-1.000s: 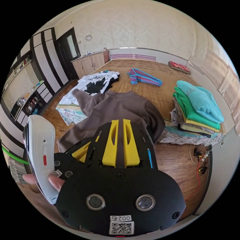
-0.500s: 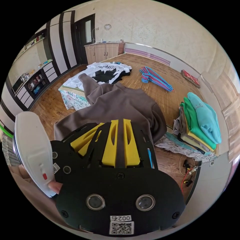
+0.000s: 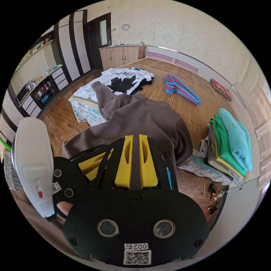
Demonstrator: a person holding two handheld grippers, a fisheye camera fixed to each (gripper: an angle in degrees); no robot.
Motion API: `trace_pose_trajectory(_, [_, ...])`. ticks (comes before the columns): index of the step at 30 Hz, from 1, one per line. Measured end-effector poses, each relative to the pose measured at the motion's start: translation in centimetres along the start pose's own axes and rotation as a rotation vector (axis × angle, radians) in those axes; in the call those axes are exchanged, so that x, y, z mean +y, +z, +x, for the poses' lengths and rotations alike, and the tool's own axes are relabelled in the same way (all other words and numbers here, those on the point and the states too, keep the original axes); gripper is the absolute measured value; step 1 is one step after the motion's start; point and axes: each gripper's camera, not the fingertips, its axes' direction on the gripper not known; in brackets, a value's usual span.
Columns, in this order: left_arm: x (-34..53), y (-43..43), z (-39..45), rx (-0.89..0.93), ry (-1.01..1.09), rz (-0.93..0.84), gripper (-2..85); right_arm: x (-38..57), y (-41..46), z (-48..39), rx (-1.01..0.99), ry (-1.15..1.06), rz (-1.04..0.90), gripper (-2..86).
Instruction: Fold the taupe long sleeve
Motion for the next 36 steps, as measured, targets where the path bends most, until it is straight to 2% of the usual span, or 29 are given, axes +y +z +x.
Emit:
trace_pose_trajectory(4, [-2.5, -0.2, -3.0, -0.098, -0.111, -0.012, -1.0, -1.2, 1.0, 4.3, -0.123, 0.022, 0.119, 0.1])
trace_pose_trajectory(11, [-6.8, -1.1, -7.2, -0.153, -0.241, 0.024, -1.0, -4.9, 5.7, 12.2, 0.090, 0.076, 0.102, -0.8])
trace_pose_trajectory(15, [-9.2, -0.6, -8.9, -0.118, -0.253, 0.039, -1.0, -7.0, 9.1, 15.9, 0.084, 0.126, 0.042, -0.7])
trace_pose_trajectory(21, [-13.2, 3.2, -13.0, -0.131, -0.238, 0.063, -1.0, -10.4, 14.2, 20.7, -0.008, 0.137, 0.027, 0.9])
trace_pose_trajectory(25, [-15.9, 7.3, -17.3, -0.205, -0.233, 0.077, -1.0, -12.9, 17.2, 22.5, -0.029, 0.067, 0.056, 7.1])
trace_pose_trajectory(28, [-17.3, 10.2, -20.8, -0.236, -0.241, 0.085, -1.0, -15.1, 19.7, 23.5, -0.012, 0.027, -0.008, 10.8])
trace_pose_trajectory(30, [-18.0, 11.7, -22.8, -0.197, -0.243, 0.070, -1.0, -16.2, 21.1, 24.1, 0.017, 0.027, -0.049, 12.1])
trace_pose_trajectory(36, [-18.3, 15.3, -26.0, -0.038, 0.012, 0.065, -0.5, -18.8, 25.0, 26.8, 0.018, 0.022, -0.145, 14.7])
